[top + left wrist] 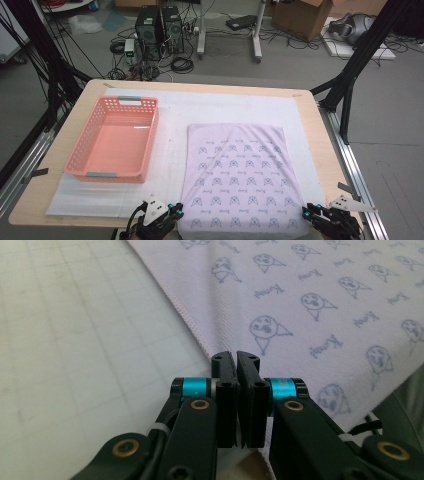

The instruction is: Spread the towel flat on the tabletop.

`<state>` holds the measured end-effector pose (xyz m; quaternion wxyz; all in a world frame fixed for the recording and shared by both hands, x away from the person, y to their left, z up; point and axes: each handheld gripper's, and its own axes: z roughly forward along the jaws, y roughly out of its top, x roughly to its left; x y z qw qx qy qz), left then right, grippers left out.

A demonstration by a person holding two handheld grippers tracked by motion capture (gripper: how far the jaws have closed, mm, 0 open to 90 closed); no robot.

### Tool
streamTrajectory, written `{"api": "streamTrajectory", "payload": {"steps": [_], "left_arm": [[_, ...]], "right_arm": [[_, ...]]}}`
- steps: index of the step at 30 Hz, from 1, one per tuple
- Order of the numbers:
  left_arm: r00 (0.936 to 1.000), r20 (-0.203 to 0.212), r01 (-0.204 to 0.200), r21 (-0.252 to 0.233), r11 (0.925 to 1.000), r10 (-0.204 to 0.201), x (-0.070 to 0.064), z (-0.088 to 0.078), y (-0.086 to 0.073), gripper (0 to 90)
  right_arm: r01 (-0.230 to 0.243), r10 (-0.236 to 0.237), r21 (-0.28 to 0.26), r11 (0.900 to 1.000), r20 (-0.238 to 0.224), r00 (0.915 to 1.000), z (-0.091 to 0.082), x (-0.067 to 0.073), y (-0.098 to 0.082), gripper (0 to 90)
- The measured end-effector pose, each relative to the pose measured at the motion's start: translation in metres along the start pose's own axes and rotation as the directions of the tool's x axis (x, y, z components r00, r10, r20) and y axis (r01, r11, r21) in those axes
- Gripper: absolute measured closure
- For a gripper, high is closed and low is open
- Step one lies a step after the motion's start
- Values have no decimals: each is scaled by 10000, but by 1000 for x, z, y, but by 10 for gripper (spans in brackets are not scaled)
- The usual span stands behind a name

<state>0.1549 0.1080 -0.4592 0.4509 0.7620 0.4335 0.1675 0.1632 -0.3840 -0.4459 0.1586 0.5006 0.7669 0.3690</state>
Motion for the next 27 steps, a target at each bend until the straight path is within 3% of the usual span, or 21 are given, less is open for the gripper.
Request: {"api": "streamTrajectory", "payload": {"steps": [2,4,5,7,9,10,11,13,17,22,27], "left_arm": [[10000,37,-7,19,10000,7,1,-2,-1,865],[9999,122,-43,-55,10000,43,0,-2,-2,858],[9999,168,14,-73,10000,-12,1,-2,-2,829],[9995,235,197,-247,9995,-191,3,-1,-2,678],[9995,233,206,-567,9982,-193,6,-1,1,565],[9994,285,236,-799,9965,-213,9,-1,4,520],[9990,336,326,-1068,9937,-292,12,1,7,476],[9969,606,577,-1415,9883,-495,19,5,14,420],[9959,869,367,-1519,9877,-237,29,17,27,404],[9948,989,424,-1859,9817,-243,38,24,44,395],[9926,1207,353,-1896,9812,-124,44,34,57,386]], "right_arm": [[60,-60,141,9999,-23,10000,-1,0,1,860],[7,-4,230,9997,-127,9999,-1,1,1,876],[101,-100,301,9995,-37,9999,-2,2,2,877],[172,-177,477,9987,92,9998,-6,3,1,876],[80,-86,537,9985,114,9999,-10,1,0,807],[22,-31,517,9987,168,9999,-11,0,-1,722],[-55,49,391,9992,156,9999,-12,-2,0,640],[-148,147,-189,9997,-97,9998,-11,-6,4,607],[194,-203,-711,9973,-109,9997,4,-8,19,541],[378,-379,-744,9965,-2,9993,15,-12,29,480],[64,-53,-874,9961,134,9999,20,-22,35,422]]}}
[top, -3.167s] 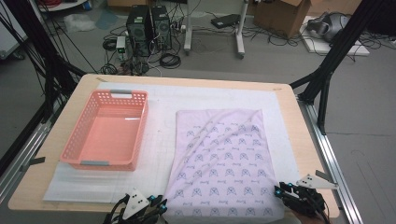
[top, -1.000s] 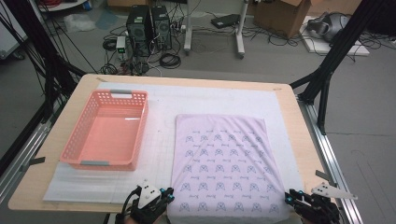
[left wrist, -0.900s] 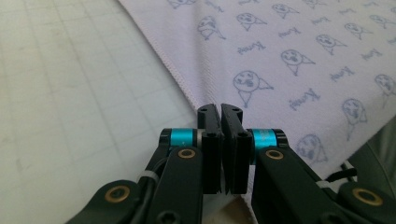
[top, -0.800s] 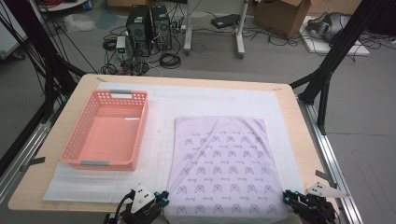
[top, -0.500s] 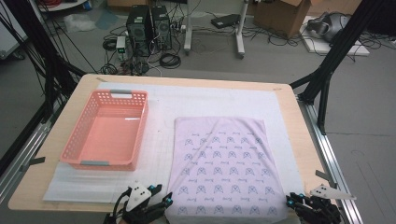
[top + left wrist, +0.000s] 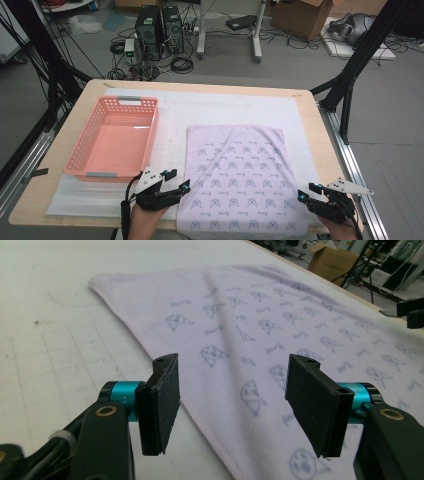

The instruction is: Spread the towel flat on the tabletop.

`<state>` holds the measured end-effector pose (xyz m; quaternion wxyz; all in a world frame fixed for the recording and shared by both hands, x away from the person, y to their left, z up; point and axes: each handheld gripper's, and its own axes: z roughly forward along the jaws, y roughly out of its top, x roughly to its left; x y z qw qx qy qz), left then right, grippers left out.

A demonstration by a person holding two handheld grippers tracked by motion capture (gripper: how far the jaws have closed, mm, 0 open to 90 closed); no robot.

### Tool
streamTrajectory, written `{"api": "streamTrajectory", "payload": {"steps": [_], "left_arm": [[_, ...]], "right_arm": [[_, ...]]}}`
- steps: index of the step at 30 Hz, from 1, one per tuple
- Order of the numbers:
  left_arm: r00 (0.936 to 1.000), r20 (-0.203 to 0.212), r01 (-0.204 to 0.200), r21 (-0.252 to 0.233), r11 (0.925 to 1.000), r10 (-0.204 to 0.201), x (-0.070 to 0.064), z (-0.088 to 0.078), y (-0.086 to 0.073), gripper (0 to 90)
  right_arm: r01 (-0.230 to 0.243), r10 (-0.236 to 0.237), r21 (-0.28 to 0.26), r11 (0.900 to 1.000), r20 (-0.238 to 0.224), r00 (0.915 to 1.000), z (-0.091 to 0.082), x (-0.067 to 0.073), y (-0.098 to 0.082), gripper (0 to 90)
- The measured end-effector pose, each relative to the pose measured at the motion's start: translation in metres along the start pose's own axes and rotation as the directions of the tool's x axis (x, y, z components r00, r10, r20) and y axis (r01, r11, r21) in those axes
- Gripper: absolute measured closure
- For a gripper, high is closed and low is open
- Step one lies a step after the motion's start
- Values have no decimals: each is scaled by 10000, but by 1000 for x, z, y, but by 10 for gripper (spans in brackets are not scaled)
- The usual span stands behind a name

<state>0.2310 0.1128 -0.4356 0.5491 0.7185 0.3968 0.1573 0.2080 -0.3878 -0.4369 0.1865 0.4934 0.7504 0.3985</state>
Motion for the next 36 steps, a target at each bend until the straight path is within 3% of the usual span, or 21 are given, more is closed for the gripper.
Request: {"api": "streamTrajectory", "payload": {"steps": [11,15,17,20,24,25,27,28,30,31,33,34,35,36], "left_arm": [[9990,-415,165,-14,9999,-165,7,10,5,412],[9969,-773,204,438,9988,-170,17,28,10,496],[9956,-926,249,990,9948,-157,22,43,12,529],[9911,-1323,105,1841,9829,142,27,63,15,554],[9838,-1789,242,1951,9805,114,32,77,21,563],[9818,-1879,167,2357,9717,287,33,81,21,583],[9732,-2194,-88,2633,9647,688,32,84,23,702],[9736,-2170,-111,2670,9636,713,32,86,24,854],[9621,-2572,-176,2742,9615,910,33,87,26,877],[9550,-2821,-137,2676,9634,920,34,86,26,878],[9577,-2819,151,2520,9676,585,40,84,25,877],[9551,-2892,95,2469,9690,643,41,83,26,871],[9532,-2963,117,2324,9726,593,41,81,26,848],[9578,-2846,209,2087,9778,403,41,79,26,769]], "right_arm": [[-25,25,167,9999,-23,10000,14,-10,7,474],[-46,52,286,9996,-189,9998,19,-13,8,495],[-83,89,268,9996,-227,9997,20,-13,9,491],[-18,24,187,9998,-291,9996,19,-11,10,490],[39,-34,149,9999,-340,9994,18,-10,9,488],[40,-33,187,9998,-356,9994,17,-10,9,488],[16,-9,180,9998,-360,9994,17,-10,8,486],[17,-11,167,9999,-360,9994,17,-10,8,484],[4,1,139,9999,-391,9992,16,-10,8,481],[33,-27,162,9999,-379,9993,16,-10,8,481],[44,-39,134,9999,-367,9993,15,-11,8,481],[34,-29,130,9999,-362,9993,15,-11,8,481],[20,-16,119,9999,-349,9994,14,-12,7,480],[-26,29,91,10000,-337,9994,14,-12,7,479]]}}
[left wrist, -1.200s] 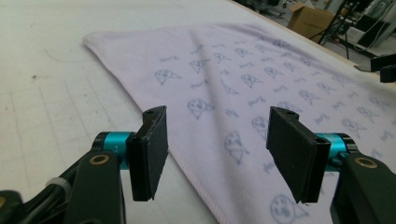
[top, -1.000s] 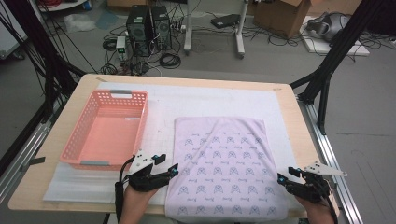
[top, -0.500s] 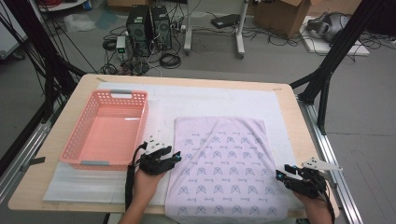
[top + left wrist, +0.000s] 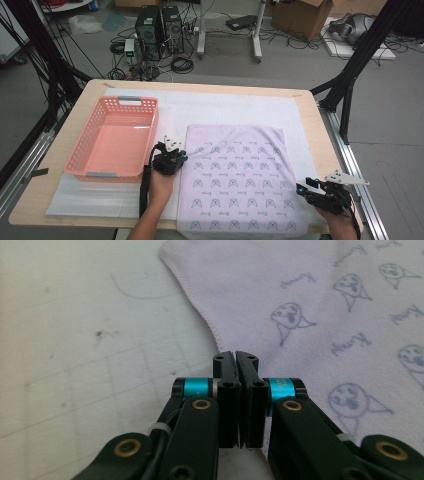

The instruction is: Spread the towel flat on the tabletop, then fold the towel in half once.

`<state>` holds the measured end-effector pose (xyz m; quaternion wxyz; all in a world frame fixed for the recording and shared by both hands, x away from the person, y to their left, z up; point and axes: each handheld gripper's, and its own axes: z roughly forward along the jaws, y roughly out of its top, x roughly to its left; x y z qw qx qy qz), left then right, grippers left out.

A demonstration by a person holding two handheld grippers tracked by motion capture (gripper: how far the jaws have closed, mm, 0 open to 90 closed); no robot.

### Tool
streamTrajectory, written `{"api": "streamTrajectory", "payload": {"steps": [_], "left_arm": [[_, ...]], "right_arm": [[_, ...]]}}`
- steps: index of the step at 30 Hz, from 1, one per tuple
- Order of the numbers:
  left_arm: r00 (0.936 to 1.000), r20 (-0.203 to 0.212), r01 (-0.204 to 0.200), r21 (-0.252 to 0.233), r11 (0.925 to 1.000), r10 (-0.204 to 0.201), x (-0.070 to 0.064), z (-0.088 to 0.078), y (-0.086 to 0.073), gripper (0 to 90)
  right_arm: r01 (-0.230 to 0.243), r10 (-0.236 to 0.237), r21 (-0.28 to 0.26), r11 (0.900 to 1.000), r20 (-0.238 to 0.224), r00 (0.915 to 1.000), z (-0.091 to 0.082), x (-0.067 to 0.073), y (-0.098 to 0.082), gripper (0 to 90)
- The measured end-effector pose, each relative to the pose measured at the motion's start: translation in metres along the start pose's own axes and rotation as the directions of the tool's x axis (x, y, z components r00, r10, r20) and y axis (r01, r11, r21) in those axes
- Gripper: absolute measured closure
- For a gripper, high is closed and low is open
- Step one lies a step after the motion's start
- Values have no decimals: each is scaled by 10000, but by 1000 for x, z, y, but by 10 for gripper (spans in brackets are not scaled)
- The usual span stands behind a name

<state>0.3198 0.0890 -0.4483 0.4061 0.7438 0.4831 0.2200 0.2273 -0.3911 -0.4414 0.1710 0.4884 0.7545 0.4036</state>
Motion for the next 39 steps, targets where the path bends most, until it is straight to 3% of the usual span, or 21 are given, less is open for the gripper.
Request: {"api": "streamTrajectory", "payload": {"steps": [1,4,8,10,13,16,22,25,31,37,38,39], "left_arm": [[9994,314,128,-148,9998,-123,1,-2,0,632],[9949,1005,131,-828,9965,-48,-3,-11,-2,472],[9739,2265,257,-1867,9821,175,-8,-23,-7,374],[9624,2710,428,-2257,9732,205,-9,-29,-11,330],[9507,3092,629,-2621,9630,220,-9,-33,-16,266],[9477,3172,558,-2747,9599,357,-10,-35,-16,194],[9414,3360,712,-2809,9571,286,-5,-39,-21,219],[9394,3416,681,-2670,9613,283,-3,-41,-22,234],[9410,3375,707,-2689,9606,252,-2,-42,-23,231],[9338,3558,566,-2524,9660,382,-3,-36,-21,236],[9337,3551,482,-2527,9663,463,-3,-34,-21,236],[9381,3424,367,-2513,9672,533,-3,-33,-21,239]], "right_arm": [[8,-8,9,10000,1,10000,0,-1,0,476],[-26,26,-61,10000,7,10000,2,-1,2,461],[143,-144,-136,9998,-22,9999,4,0,6,426],[266,-268,-237,9994,-53,9996,6,0,10,402],[356,-357,-362,9987,-29,9994,9,1,15,350],[539,-539,-449,9975,-6,9985,12,3,18,317],[639,-649,-655,9958,-121,9978,15,9,21,306],[657,-667,-667,9956,-128,9977,17,9,21,307],[724,-737,-626,9954,-172,9971,18,11,21,307],[706,-713,-577,9958,-108,9974,16,10,19,307],[646,-653,-576,9962,-111,9978,15,9,18,307],[631,-638,-598,9962,-101,9979,15,9,18,307]]}}
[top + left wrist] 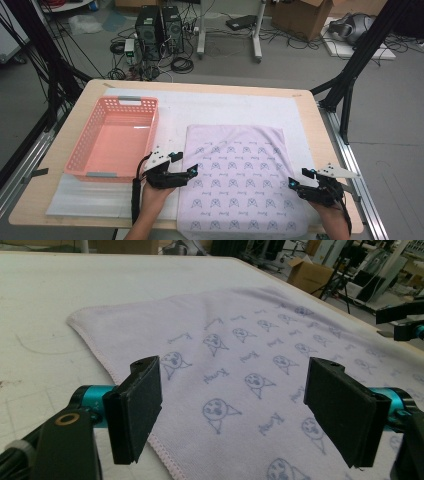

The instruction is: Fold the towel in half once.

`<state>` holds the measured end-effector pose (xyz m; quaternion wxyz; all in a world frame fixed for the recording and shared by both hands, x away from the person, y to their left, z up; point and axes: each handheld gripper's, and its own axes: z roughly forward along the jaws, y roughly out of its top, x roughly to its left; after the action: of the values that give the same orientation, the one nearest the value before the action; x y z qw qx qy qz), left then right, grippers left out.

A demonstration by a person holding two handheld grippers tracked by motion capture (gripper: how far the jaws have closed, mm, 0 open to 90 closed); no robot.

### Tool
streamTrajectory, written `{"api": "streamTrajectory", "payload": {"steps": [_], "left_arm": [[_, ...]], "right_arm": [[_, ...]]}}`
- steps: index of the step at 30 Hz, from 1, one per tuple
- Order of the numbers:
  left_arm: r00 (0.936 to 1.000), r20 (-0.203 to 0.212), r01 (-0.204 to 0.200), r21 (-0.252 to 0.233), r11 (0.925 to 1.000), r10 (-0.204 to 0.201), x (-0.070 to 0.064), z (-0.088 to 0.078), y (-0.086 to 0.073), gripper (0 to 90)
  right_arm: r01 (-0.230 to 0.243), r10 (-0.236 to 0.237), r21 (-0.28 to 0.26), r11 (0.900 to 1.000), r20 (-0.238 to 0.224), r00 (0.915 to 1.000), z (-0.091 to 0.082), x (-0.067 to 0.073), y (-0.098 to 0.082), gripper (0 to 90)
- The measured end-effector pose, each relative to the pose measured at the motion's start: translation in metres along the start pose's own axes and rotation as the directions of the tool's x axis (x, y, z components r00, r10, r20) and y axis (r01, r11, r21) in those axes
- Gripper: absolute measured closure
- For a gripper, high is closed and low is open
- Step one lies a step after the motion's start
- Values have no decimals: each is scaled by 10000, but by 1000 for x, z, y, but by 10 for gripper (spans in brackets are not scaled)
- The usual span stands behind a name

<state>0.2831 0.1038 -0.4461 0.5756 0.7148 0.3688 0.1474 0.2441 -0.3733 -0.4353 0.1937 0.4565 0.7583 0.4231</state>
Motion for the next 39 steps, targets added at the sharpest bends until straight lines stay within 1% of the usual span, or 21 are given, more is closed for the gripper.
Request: {"api": "streamTrajectory", "payload": {"steps": [2,4,7,10,12,15,18,20,22,23,26,28,29,31,32,34,35,36,37,38,39], "left_arm": [[9995,-271,-160,170,9997,164,0,1,-1,270],[9991,-407,150,359,9992,-136,3,1,-1,270],[9972,-292,697,198,9974,-691,8,1,-1,270],[9961,-398,782,-21,9969,-782,12,3,-1,288],[9942,-487,975,209,9950,-964,13,6,0,287],[9949,-398,941,390,9948,-925,14,10,4,286],[9950,-558,860,532,9949,-830,15,17,12,287],[9946,-616,888,882,9921,-835,18,25,19,288],[9940,-544,981,656,9930,-946,19,32,23,293],[9941,-574,972,869,9915,-924,20,36,26,311],[9922,-931,929,1140,9891,-824,24,48,32,314],[9867,-1403,1042,1537,9826,-827,29,56,35,323],[9808,-1785,1133,1907,9751,-791,32,60,36,331],[9732,-2179,1216,2159,9688,-736,35,66,36,339],[9672,-2413,1338,2188,9666,-793,37,68,34,346],[9594,-2691,1531,2429,9579,-851,43,72,30,352],[9582,-2750,1517,2555,9548,-787,44,74,27,362],[9563,-2855,1378,2523,9578,-624,44,75,28,376],[9569,-2840,1345,2502,9588,-601,44,76,28,403],[9546,-2928,1324,2516,9587,-549,43,76,28,410],[9545,-2968,1133,2692,9564,-296,43,77,29,433]], "right_arm": [[-102,102,-12,9999,-6,9999,0,-1,0,314],[-125,125,8,9999,-52,9999,1,-2,0,330],[-149,150,151,9998,-63,9999,4,-2,-1,339],[-153,155,276,9995,-48,9999,6,-5,-1,354],[-209,209,368,9991,-4,9998,9,-10,0,360],[-408,409,337,9986,-25,9992,13,-14,6,378],[-383,381,463,9982,45,9993,22,-20,16,396],[-622,618,462,9970,101,9980,29,-26,23,408],[-820,819,510,9953,57,9966,36,-31,27,414],[-979,978,518,9938,43,9952,39,-34,30,420],[-1063,1046,742,9916,272,9941,50,-41,37,420],[-1169,1139,865,9894,387,9927,56,-46,42,403],[-1238,1199,939,9879,462,9917,58,-47,45,390],[-1144,1092,941,9890,592,9923,63,-49,50,384],[-1116,1054,1025,9885,640,9924,66,-50,52,386],[-992,906,1209,9877,748,9931,73,-49,56,409],[-912,817,1297,9873,767,9937,76,-48,57,421],[-823,711,1399,9867,829,9940,80,-48,59,432],[-762,628,1511,9856,917,9938,83,-47,60,449],[-686,538,1553,9855,978,9938,87,-46,61,473],[-611,444,1596,9853,1058,9934,89,-45,62,485]]}}
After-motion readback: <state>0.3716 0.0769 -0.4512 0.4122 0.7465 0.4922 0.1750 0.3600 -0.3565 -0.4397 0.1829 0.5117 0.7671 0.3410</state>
